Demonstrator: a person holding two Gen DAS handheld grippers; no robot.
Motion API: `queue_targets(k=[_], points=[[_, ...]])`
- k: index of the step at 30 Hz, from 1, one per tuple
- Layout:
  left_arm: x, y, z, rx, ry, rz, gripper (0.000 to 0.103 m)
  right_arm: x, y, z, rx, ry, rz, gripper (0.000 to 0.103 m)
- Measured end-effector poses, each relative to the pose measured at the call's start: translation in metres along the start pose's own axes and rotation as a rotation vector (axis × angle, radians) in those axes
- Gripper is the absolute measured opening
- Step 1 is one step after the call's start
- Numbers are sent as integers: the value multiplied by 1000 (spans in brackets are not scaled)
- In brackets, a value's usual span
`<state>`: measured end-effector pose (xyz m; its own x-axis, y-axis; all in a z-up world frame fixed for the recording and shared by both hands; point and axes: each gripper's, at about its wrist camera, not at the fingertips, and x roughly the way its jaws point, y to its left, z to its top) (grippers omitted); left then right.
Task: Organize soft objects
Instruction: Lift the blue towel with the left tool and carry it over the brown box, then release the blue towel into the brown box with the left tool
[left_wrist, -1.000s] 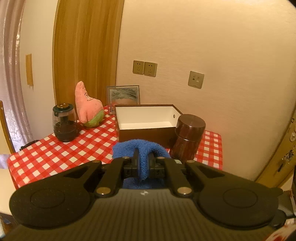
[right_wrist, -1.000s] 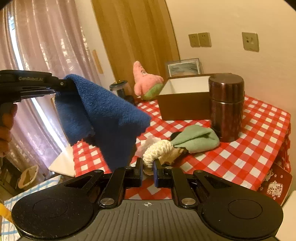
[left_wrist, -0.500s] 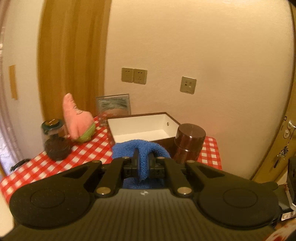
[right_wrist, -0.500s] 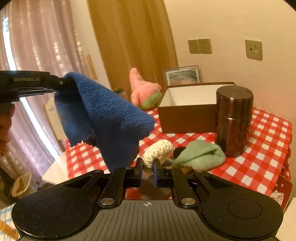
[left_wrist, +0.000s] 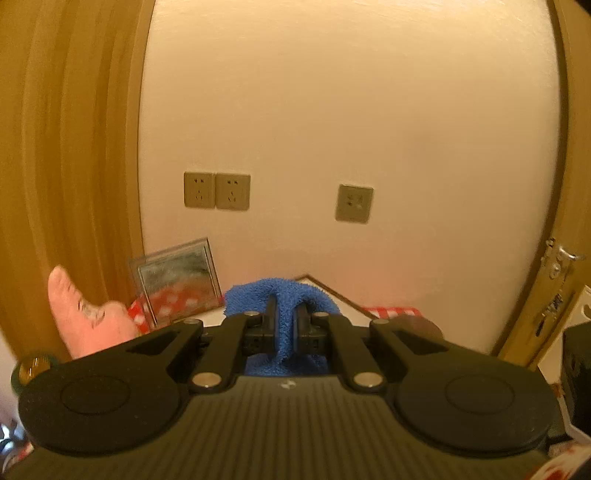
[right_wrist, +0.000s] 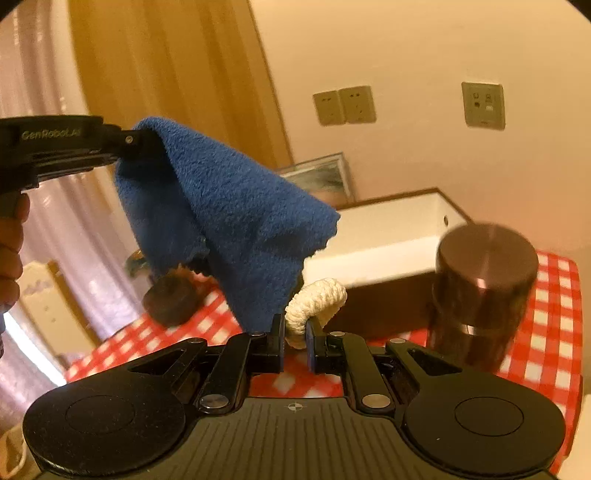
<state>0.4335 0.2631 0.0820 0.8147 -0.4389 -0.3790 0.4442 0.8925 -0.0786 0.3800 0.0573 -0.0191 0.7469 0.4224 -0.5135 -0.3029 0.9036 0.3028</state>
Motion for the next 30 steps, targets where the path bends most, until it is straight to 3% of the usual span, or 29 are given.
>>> queue_targets(k=[8,19,21,23,30], points=[[83,41,29,-5,26,14,5,59,-4,46,31,-32,-95,11],[194,75,23,-3,147,-15,7,148,-28,68,87,31,-183,11],[215,85,17,-21,193,-30,16,160,-32,67,90,50,-192,11],[235,92,9,-16,248,-52,37,170,-36,65,93,71,-205,11],[278,105,-23,49,372,-55,38,196,-47,53,99,144,-219,11]])
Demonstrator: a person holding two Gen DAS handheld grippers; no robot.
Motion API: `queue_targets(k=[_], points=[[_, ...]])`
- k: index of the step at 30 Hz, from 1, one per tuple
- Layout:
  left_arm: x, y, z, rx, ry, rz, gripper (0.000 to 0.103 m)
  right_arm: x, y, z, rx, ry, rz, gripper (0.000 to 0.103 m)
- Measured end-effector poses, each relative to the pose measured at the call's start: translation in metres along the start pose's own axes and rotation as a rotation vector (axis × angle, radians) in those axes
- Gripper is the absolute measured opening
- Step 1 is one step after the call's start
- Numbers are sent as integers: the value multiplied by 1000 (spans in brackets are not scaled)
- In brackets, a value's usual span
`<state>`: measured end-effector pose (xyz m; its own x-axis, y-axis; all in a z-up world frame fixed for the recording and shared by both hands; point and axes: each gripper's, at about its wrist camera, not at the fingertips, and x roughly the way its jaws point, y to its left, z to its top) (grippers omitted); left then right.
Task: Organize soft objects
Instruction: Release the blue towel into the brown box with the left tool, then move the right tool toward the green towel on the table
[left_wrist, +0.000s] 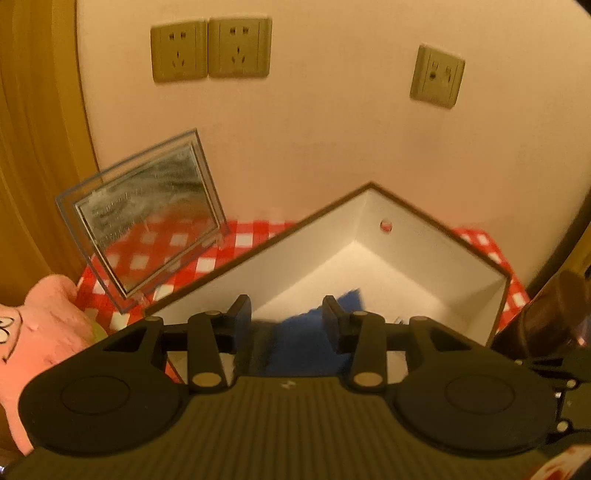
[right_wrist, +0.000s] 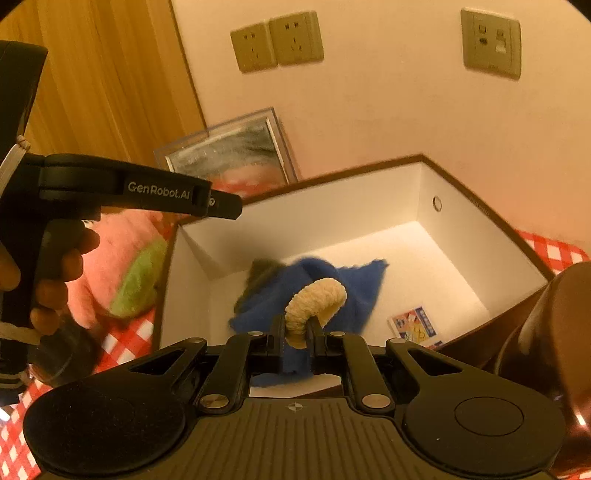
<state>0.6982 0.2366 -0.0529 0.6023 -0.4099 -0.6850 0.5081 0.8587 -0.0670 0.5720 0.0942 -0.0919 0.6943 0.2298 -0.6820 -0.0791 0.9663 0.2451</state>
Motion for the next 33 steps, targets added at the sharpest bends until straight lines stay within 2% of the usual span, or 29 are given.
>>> queue_targets(k=[3,6,8,10,11,18,28,33], points=[[9,4,-5,4,29,3,38,11,-2,-2,-5,21,-11,11],[12,9,-11,-1,46,-4,38,17,-1,-3,-27,3,-30,12],[10,9,-14,-2,52,0,38,21,-1,-4,-46,1,-43,24],[7,9,-18,1,51,0,38,20,0,-7,-54,-18,-42,50],[4,8,-20,1,51,-2,38,18,0,-9,-60,-26,-47,52],[-22,4,-35,24,53,18,39,-10,4,-18,-86,-54,-37,53],[-72,-9,-56,38,35,12,40,-61,4,-32,-5,-64,-11,53],[-96,-17,-67,30,25,13,40,-86,2,-37,22,-70,-24,53]])
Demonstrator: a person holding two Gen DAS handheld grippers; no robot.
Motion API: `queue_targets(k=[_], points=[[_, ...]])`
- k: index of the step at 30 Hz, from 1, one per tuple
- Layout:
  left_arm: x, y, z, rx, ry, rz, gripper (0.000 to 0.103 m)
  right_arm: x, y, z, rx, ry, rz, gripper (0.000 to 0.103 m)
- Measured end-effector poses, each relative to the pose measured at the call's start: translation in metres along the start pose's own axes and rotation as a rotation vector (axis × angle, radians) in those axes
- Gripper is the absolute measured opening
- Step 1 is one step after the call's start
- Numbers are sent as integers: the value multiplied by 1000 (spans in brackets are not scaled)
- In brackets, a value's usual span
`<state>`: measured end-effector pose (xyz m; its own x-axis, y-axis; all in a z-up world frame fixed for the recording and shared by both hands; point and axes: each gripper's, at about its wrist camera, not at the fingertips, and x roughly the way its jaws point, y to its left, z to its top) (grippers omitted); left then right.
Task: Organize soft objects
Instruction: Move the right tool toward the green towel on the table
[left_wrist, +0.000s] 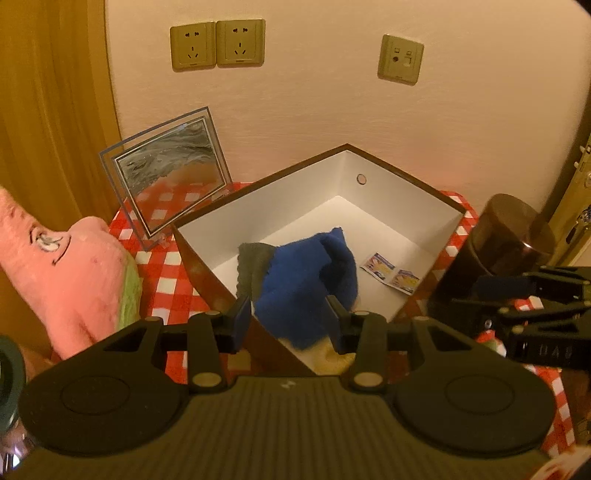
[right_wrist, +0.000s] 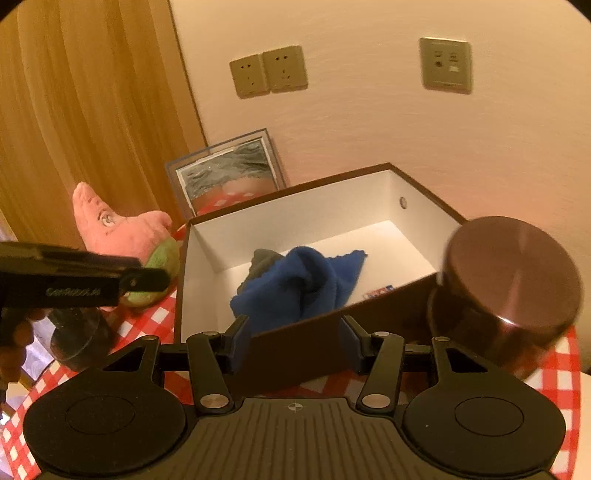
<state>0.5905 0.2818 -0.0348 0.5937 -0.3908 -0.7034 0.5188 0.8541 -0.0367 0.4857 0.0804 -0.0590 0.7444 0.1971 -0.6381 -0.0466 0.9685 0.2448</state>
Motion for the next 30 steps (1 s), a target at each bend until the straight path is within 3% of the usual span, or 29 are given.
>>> queue_targets(k=[13,30], points=[[-43,-24,-40,-41,16,-18,40,-61,-7,-35,50,45,-24,53],[-69,-43,-93,-79,99,-12,39,-106,-28,-90,114,140,-83,53]])
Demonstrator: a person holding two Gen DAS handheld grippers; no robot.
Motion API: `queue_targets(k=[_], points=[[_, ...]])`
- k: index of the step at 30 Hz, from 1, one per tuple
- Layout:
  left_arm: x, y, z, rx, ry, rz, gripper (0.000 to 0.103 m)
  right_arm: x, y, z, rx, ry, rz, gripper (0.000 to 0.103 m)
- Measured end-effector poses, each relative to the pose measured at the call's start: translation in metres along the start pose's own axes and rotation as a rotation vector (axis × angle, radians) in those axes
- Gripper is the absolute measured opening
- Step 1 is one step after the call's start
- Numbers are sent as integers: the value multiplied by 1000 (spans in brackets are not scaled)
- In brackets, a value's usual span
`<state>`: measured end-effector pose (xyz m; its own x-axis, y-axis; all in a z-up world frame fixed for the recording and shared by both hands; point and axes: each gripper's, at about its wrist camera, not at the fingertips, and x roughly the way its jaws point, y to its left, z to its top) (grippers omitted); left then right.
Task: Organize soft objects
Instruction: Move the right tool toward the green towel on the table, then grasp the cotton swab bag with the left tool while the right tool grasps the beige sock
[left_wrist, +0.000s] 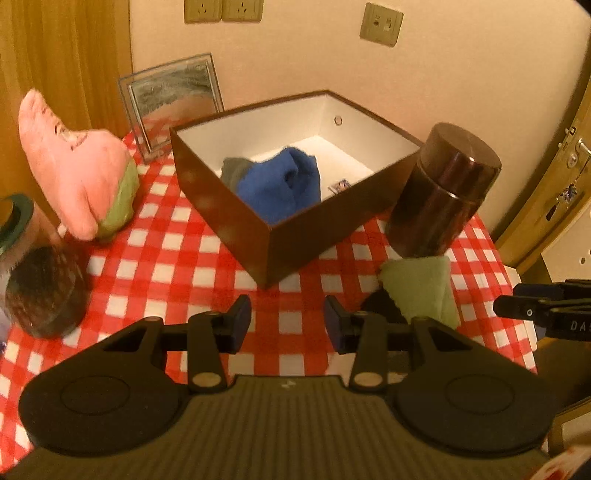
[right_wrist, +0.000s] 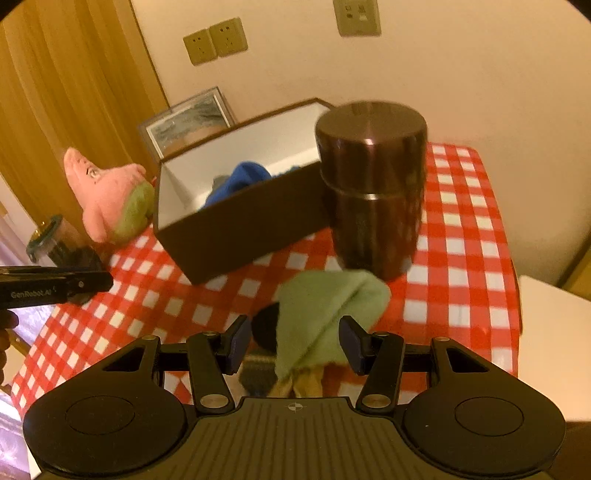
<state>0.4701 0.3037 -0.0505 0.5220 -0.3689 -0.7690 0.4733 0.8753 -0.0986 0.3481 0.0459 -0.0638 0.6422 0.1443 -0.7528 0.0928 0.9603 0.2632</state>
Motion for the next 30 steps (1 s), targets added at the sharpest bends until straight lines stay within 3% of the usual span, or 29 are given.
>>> queue_targets(k=[13,30], points=[[8,-31,-51,-43,133,-47,39,6,-13,-51,19,123,-21,53],[40,-87,-89,-47,224,-126,48,12,-31,-78,78,160,8,53]])
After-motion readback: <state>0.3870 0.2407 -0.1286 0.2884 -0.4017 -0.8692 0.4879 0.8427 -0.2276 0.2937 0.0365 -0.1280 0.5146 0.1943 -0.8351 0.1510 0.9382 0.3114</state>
